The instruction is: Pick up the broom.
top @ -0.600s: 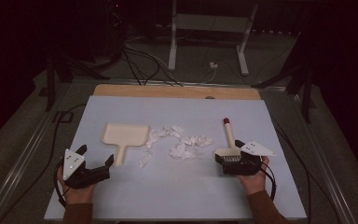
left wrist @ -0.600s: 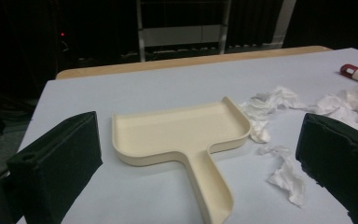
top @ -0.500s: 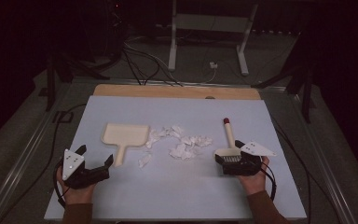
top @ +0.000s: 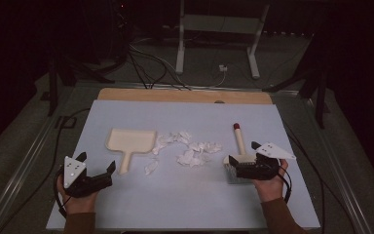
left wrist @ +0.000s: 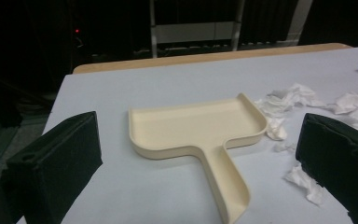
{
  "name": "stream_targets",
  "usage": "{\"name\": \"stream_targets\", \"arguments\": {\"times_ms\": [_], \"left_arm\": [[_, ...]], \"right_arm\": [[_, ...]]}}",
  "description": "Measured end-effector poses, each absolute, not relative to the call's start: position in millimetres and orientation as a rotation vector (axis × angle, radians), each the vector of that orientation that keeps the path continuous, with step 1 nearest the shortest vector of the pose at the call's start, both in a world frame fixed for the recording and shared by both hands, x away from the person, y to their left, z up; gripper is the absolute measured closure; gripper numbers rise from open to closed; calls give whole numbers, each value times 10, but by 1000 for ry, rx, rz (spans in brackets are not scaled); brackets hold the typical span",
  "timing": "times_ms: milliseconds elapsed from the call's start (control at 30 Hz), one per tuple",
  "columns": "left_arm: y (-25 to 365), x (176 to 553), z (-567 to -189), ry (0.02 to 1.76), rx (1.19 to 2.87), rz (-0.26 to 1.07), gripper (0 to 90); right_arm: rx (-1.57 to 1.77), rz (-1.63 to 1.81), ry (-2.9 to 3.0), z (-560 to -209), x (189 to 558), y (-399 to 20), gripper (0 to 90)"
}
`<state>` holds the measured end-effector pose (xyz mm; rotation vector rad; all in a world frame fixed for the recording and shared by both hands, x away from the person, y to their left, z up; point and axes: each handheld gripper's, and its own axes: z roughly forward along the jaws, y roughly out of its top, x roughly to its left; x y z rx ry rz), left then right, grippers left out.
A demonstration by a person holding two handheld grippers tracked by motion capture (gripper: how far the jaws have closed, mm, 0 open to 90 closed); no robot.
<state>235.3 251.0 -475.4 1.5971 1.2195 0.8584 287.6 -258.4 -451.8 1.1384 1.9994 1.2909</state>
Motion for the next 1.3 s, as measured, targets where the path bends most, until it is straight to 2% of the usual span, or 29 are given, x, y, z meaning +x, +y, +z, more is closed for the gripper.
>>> {"name": "stream_targets", "arguments": {"times_ms": [767,1000,1300], "left_arm": [[2509,2328,-4779,1237,1577,853,9],[2517,2329,-4784,1240,1570,854,9],[2517,2327,-4786,1240,1569,858,9]], "right_arm": [[1291,1190,1926,-4085,3576,-2673,0],[1327,1144,1918,-4073,3781,-2673,0],[1385,1078,1933,-4226,4035,-2680,0]]}}
